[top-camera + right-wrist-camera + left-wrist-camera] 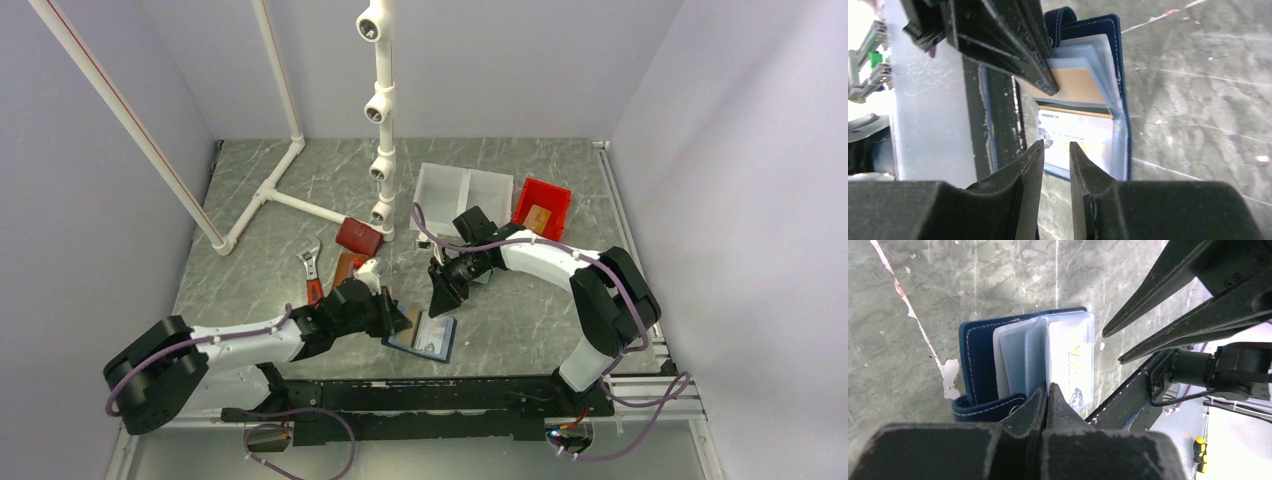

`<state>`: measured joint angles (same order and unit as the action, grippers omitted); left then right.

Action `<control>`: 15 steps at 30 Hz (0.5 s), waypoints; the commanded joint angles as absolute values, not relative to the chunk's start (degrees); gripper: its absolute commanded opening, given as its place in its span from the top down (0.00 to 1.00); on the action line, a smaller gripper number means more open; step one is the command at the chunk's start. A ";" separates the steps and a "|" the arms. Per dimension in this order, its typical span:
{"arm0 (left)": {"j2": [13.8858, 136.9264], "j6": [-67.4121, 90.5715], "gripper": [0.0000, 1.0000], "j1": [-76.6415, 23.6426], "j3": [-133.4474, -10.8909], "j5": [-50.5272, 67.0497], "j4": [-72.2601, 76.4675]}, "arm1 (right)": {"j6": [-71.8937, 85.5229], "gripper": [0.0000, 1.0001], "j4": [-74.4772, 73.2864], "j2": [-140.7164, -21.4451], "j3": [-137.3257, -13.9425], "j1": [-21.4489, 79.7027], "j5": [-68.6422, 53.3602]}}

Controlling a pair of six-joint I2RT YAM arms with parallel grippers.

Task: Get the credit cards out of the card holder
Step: Remove the credit card from the card holder.

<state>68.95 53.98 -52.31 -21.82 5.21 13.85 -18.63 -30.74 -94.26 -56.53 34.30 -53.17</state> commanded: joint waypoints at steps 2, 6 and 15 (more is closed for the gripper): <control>61.79 56.29 1.00 -52.00 -16.99 3.00 29.64 | -20.13 0.71 -33.39 -93.73 -58.89 34.10 -63.82; 59.18 54.76 1.00 -51.96 -16.70 3.46 32.54 | -18.10 0.70 -32.23 -93.56 -58.56 34.10 -66.27; 58.13 54.13 1.00 -52.03 -15.85 4.84 39.95 | -12.63 0.65 -28.75 -92.74 -57.55 32.03 -67.51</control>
